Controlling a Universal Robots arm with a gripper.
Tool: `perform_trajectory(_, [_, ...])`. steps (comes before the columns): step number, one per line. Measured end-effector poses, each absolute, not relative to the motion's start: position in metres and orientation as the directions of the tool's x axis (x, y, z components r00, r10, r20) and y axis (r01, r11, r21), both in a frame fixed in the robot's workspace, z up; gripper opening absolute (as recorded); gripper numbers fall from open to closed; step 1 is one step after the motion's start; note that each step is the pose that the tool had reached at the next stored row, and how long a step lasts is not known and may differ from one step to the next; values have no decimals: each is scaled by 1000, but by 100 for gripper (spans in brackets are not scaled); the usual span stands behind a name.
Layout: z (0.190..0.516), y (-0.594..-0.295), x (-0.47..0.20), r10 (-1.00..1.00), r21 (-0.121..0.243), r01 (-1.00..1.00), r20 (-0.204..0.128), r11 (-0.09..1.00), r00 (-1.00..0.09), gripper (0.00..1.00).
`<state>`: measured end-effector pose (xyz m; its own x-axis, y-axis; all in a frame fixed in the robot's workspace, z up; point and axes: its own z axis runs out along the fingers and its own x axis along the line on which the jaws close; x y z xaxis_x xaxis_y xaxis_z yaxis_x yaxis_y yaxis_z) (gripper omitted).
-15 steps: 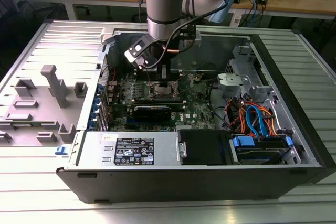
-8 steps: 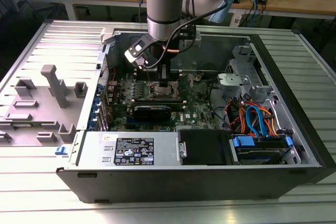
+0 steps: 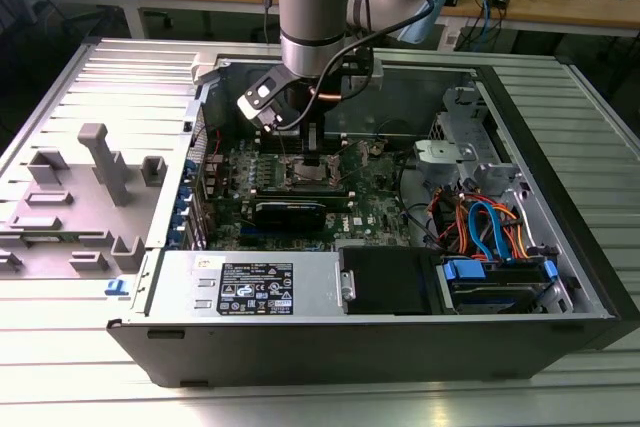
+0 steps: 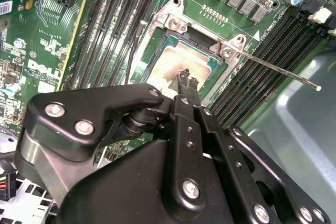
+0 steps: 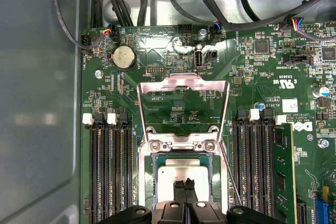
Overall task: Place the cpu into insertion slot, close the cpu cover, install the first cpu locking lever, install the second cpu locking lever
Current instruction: 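Close the cpu cover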
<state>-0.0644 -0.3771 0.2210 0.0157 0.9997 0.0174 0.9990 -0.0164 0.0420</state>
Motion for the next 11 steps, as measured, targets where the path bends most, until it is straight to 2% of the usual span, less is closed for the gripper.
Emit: perform_trajectory(11, [236,-377,-64,1000,42,999,17,-16,16,11])
